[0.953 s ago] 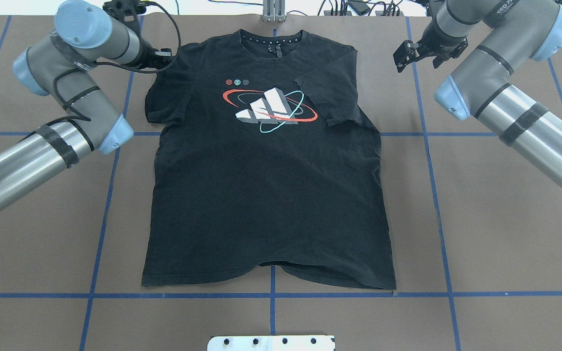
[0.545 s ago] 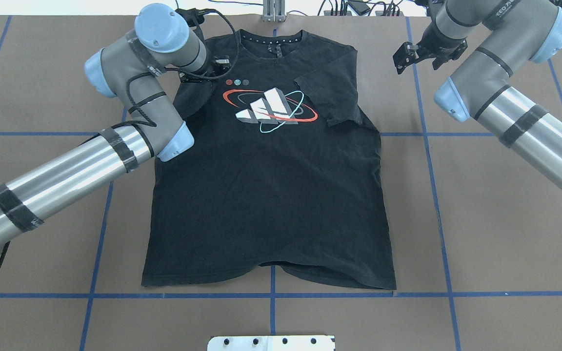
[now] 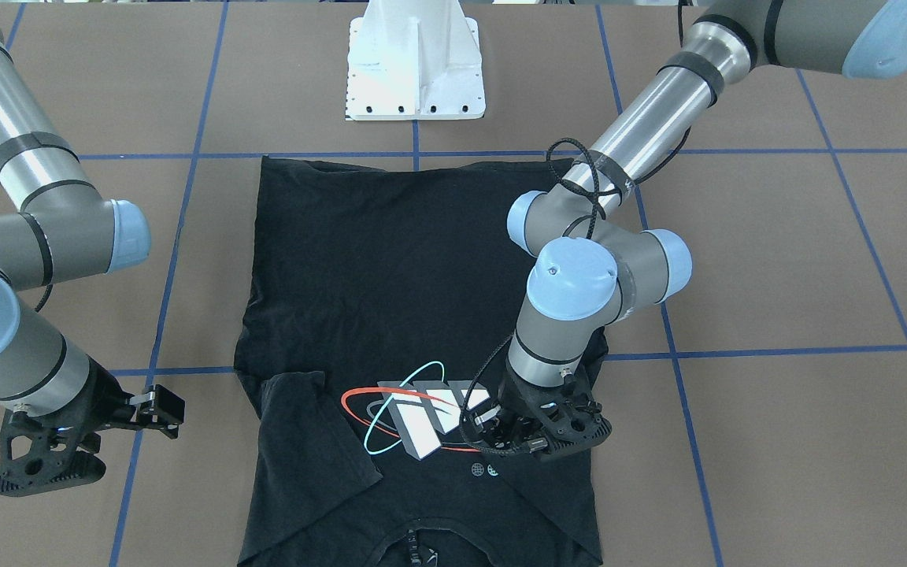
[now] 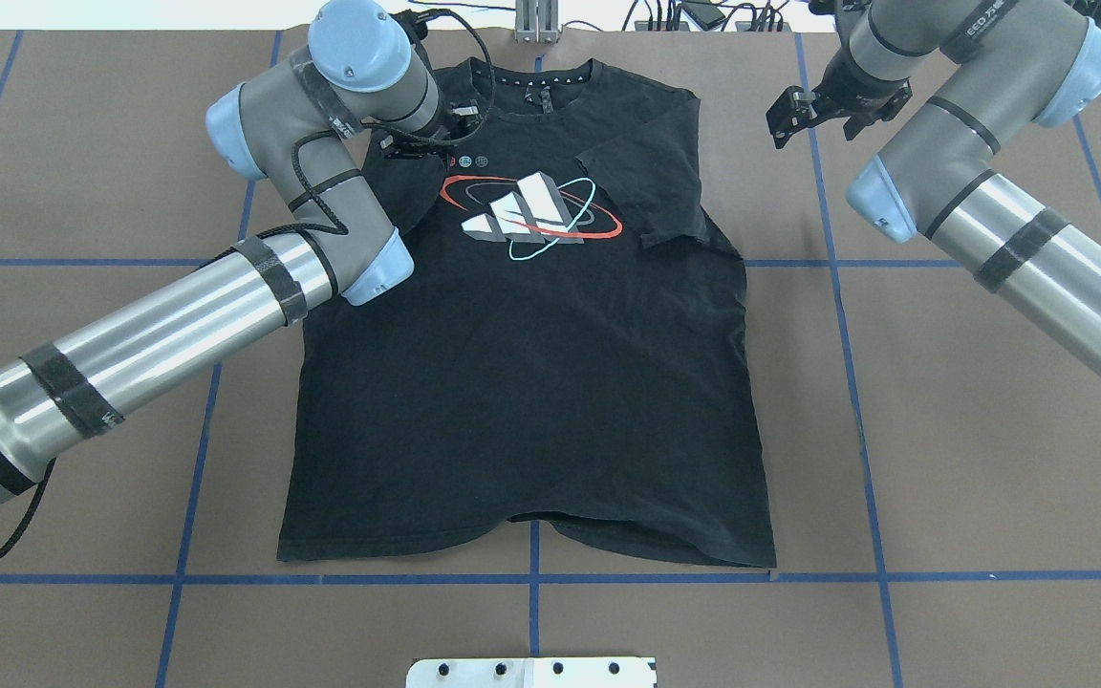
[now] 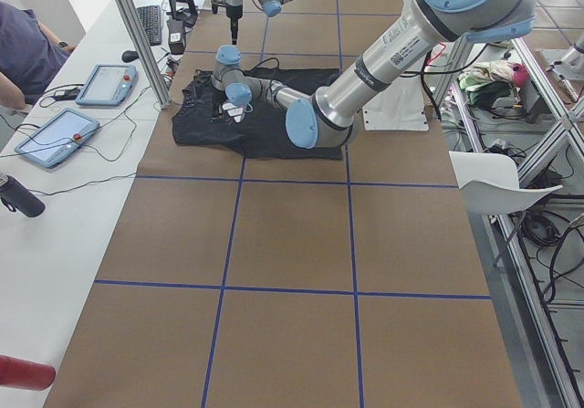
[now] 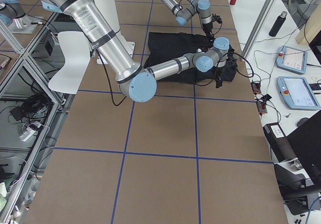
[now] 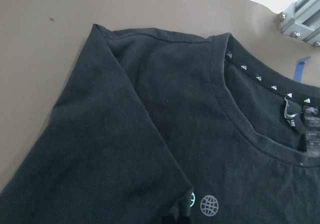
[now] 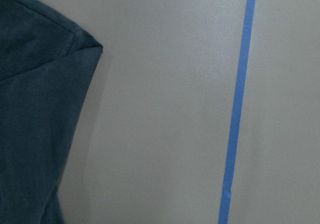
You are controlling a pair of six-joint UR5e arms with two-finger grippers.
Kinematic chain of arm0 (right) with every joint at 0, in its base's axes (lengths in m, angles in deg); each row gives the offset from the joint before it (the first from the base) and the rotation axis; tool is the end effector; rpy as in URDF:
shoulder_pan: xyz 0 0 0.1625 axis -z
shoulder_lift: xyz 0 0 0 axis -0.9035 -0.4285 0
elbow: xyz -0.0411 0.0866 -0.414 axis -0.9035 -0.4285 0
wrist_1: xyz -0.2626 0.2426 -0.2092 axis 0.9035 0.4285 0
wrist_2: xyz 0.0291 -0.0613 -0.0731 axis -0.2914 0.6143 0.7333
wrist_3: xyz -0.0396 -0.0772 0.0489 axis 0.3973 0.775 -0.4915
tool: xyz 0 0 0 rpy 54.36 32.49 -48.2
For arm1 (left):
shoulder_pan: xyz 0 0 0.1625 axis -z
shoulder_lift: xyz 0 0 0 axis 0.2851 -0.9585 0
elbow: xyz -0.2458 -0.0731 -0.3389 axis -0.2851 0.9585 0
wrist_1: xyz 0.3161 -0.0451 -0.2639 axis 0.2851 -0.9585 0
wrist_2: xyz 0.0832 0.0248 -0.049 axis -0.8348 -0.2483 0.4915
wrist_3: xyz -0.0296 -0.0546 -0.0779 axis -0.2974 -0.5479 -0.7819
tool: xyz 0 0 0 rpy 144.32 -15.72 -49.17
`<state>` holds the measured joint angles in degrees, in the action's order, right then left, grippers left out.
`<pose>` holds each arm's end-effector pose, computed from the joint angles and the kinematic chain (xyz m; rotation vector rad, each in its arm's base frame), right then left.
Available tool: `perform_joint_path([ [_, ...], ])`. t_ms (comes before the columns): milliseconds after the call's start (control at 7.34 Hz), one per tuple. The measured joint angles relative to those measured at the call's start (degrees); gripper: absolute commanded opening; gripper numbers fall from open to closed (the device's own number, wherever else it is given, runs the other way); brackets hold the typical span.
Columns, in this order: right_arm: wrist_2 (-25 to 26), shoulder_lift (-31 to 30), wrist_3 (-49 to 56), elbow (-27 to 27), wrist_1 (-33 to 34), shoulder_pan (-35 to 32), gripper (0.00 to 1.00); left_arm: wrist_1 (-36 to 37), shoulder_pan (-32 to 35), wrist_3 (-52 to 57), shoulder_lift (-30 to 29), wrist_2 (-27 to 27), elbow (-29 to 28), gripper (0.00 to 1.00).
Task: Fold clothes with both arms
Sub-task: 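Push the sleeve nearest the left gripper inward across the shirt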
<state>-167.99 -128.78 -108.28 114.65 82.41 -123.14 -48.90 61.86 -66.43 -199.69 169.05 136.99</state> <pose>-0.3311 -0.6955 0.3838 0.2052 -0.7890 -0.0754 0.5305 -0.6884 0.2411 0.2397 0.9629 -0.4161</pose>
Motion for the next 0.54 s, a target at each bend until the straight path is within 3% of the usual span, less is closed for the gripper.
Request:
perform_joint_path([
  [272, -0.18, -0.55, -0.74, 1.24, 0.02, -0.03, 1.00, 0.96, 0.17, 4.28, 2.00, 2.62, 5.83, 1.00],
  [545, -0.11, -4.46, -6.26, 7.83, 0.07, 1.52, 1.00, 2.28, 0.18, 7.18, 11.26, 7.08, 18.97, 1.00],
])
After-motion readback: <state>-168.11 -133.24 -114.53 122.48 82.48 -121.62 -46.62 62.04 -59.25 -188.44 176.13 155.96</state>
